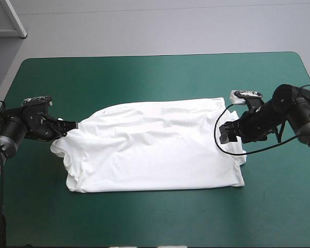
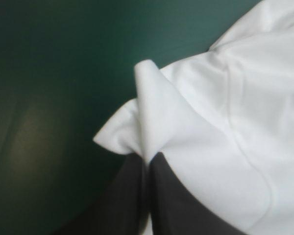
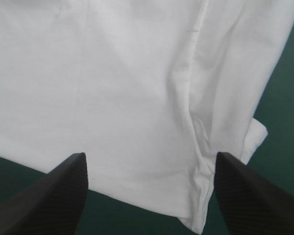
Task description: Fold the cloth
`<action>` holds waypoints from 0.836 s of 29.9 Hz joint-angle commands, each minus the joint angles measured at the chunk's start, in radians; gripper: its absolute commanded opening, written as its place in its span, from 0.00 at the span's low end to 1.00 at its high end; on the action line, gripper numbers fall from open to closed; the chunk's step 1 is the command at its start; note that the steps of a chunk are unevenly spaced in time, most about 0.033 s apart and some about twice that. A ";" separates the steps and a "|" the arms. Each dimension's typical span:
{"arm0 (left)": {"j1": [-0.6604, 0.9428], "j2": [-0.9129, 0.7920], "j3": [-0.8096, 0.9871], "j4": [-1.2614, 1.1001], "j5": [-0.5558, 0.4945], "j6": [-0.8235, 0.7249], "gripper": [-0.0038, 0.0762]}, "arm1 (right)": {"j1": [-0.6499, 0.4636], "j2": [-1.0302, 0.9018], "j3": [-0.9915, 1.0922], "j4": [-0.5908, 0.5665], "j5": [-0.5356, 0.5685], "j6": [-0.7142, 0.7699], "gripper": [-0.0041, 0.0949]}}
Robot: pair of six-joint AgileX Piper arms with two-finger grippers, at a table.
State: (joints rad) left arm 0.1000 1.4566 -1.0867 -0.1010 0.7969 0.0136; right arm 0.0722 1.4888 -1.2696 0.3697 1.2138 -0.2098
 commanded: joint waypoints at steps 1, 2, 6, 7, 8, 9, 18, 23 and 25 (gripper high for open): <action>-0.022 -0.057 -0.022 -0.137 -0.044 0.065 0.04 | -0.001 -0.042 -0.029 0.034 -0.005 -0.007 0.72; -0.035 -0.057 -0.022 -0.195 -0.044 0.111 0.04 | -0.001 -0.042 -0.029 0.034 -0.007 -0.009 0.72; -0.115 -0.046 -0.022 -0.370 -0.041 0.245 0.04 | -0.001 -0.042 -0.029 0.034 -0.018 -0.012 0.72; -0.142 -0.037 -0.022 -0.385 -0.051 0.253 0.04 | -0.001 -0.042 -0.029 0.034 -0.018 -0.012 0.72; -0.168 -0.031 -0.022 -0.389 -0.059 0.267 0.04 | -0.001 -0.042 -0.029 0.034 -0.018 -0.012 0.72; -0.188 -0.020 -0.021 -0.389 -0.068 0.267 0.04 | -0.001 -0.042 -0.029 0.032 -0.018 -0.012 0.72; -0.334 0.154 -0.017 -0.340 -0.099 0.279 0.06 | -0.001 -0.042 -0.029 -0.015 -0.021 -0.020 0.67; -0.339 0.157 -0.017 -0.295 -0.074 0.278 0.39 | -0.001 -0.042 -0.029 -0.066 -0.021 -0.020 0.65; -0.339 0.136 -0.017 -0.299 -0.072 0.275 0.53 | -0.001 -0.042 -0.029 -0.071 -0.016 -0.020 0.65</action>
State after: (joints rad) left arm -0.2325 1.6567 -1.0818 -0.3884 0.7272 0.2928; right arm 0.0722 1.4888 -1.2696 0.2980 1.2055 -0.2183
